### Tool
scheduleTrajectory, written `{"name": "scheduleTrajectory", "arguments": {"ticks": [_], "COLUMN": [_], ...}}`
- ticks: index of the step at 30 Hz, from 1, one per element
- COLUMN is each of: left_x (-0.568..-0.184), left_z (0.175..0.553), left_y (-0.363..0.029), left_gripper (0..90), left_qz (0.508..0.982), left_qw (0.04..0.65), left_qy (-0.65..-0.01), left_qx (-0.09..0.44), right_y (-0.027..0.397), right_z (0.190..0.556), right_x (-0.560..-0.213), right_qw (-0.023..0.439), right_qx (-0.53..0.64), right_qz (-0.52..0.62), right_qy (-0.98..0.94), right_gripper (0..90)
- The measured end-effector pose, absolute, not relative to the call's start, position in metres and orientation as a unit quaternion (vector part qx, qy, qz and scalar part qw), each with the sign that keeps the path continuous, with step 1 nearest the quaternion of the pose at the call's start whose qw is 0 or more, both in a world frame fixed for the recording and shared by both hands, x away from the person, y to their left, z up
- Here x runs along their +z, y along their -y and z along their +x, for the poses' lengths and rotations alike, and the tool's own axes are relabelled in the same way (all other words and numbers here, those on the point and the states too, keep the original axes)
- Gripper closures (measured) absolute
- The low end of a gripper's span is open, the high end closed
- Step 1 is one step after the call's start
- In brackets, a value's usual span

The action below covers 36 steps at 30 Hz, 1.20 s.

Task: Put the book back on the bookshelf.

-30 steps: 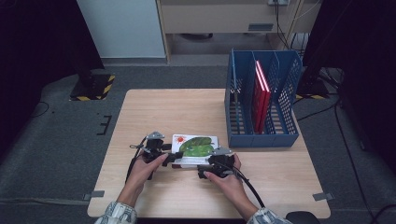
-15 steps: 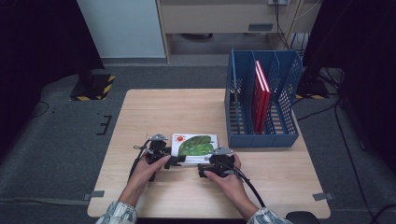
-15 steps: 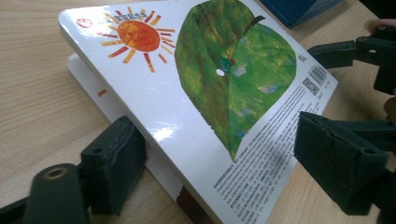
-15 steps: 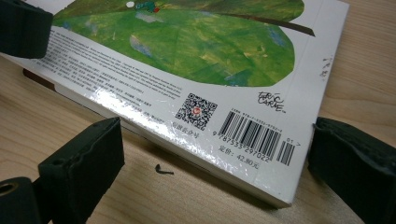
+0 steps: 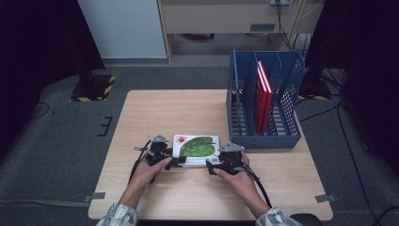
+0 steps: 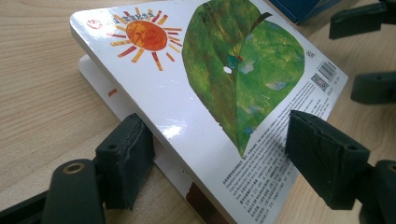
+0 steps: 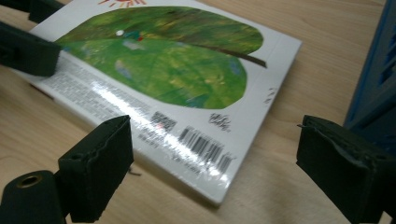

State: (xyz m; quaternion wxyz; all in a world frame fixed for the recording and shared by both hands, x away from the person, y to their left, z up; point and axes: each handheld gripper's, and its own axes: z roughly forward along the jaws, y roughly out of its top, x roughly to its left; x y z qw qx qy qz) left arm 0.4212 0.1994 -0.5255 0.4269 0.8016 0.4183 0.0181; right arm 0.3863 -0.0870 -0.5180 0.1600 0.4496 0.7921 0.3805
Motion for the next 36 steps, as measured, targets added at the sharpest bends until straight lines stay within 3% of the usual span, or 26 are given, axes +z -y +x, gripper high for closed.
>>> {"name": "scheduleTrajectory", "arguments": {"ticks": [2,11,21,36], "left_x": [-0.525,-0.526,-0.525,-0.522], "left_z": [0.421,0.422,0.421,0.415], "left_y": [-0.199,-0.197,-0.197,-0.199], "left_gripper": [23.6,23.8,25.5,28.4], "left_qz": [0.802,0.803,0.805,0.818], "left_qw": [0.427,0.426,0.424,0.411], "left_qy": [-0.418,-0.416,-0.415,-0.402], "left_qx": [0.019,0.022,0.028,0.014], "right_y": [0.089,0.087,0.085,0.084], "right_z": [0.392,0.405,0.410,0.401], "right_x": [-0.518,-0.526,-0.534,-0.534], "right_qw": [0.158,0.141,0.088,0.094], "right_qx": [0.382,0.384,0.408,0.404], "right_qz": [0.446,0.448,0.458,0.445], "right_qy": [-0.794,-0.795,-0.785,-0.794], "right_gripper": [14.6,10.7,8.9,9.2]}}
